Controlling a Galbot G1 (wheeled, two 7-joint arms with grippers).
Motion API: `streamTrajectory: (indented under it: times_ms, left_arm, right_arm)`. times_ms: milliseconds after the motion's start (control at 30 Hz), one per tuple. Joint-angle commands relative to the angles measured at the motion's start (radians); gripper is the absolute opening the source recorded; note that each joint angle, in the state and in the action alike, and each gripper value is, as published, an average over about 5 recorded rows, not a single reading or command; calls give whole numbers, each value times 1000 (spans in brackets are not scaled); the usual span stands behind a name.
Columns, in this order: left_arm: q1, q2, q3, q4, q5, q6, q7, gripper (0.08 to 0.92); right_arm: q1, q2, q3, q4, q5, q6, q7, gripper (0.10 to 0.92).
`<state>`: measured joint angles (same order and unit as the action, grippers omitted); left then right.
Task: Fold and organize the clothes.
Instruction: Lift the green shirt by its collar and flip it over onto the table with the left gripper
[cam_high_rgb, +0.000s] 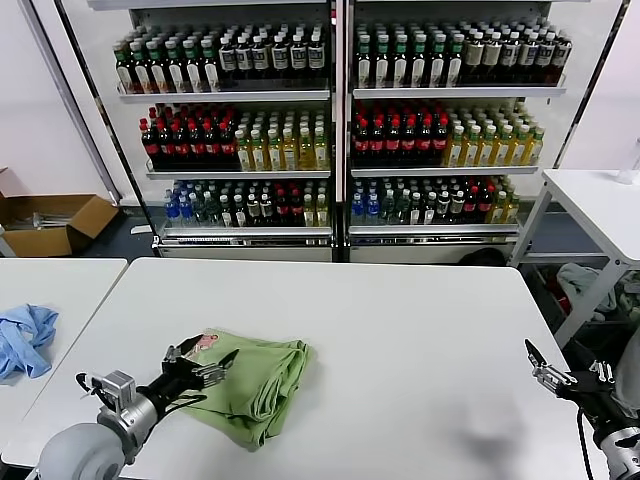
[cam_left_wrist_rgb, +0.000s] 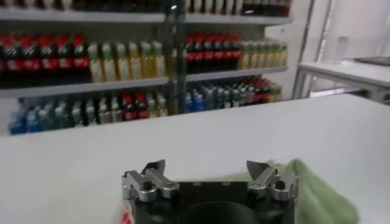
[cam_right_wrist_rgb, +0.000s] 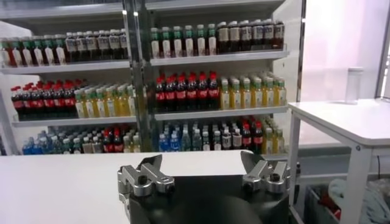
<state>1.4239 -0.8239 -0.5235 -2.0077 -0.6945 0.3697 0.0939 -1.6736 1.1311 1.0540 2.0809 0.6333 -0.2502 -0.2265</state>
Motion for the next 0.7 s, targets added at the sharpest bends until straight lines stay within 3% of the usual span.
streamTrajectory:
  times_ms: [33,300,700]
  left_arm:
    - [-67,26,11,150,-80,73,-34,823]
    - [-176,36,62,261,-106,78,-32,823]
    - [-160,15,104,258,-102,75,-20,823]
  right_arm:
    - [-8,-3,5,1,-2,5,-2,823]
    - [-11,-3,12,0,1,9,-5,823]
    - [0,-17,13,-7,18,1,-2,823]
